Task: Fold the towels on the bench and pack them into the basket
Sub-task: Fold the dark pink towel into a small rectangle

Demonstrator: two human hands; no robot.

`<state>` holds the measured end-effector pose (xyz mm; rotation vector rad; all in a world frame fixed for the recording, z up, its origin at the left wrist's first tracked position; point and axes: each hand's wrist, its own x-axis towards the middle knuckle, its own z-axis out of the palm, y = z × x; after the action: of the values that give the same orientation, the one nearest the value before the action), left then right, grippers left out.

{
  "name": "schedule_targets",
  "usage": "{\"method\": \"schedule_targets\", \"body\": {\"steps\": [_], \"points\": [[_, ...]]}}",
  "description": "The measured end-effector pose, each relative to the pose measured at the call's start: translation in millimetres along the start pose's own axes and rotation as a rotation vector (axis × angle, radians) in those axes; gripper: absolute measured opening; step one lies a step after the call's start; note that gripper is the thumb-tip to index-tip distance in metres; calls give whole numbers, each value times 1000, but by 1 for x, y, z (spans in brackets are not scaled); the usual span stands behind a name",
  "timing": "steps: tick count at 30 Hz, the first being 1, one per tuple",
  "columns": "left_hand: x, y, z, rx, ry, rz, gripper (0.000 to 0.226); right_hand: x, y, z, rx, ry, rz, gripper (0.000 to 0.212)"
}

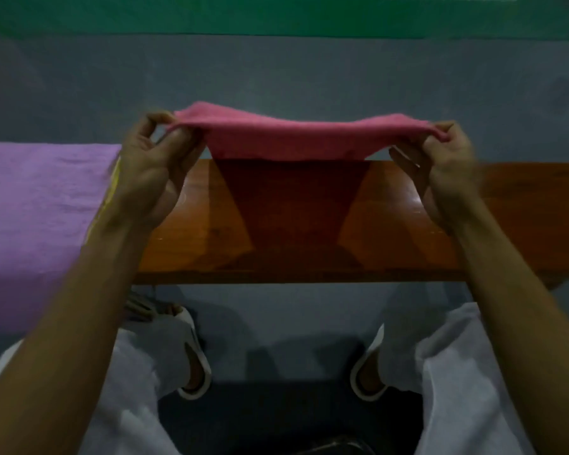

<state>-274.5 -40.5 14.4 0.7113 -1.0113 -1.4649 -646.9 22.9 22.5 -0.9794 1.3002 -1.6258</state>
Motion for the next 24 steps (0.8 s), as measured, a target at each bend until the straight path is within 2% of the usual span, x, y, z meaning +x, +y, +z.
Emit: {"method": "schedule_targets", "body": {"steps": [3,5,9,13,19,24], "points": [[-14,-16,-10,220,81,-47,20,-3,13,-14,-193,60,75,21],[-22,-23,-13,394,90,-50,14,-5,19,-25,-350,68,98,20],[-34,-28,-25,789,28,-88,11,-10,25,-42,-651,-20,91,13],[-41,-16,-36,968,-175,-323,11,-14,16,-53,-878,-236,183,9],[-43,-3,-32,1114,-470,-795,10,-16,2,-54,-1058,-622,480,3],[-41,-5,-32,1165,-697,-987,7,-18,-3,-55,-1121,-900,739,9]]}}
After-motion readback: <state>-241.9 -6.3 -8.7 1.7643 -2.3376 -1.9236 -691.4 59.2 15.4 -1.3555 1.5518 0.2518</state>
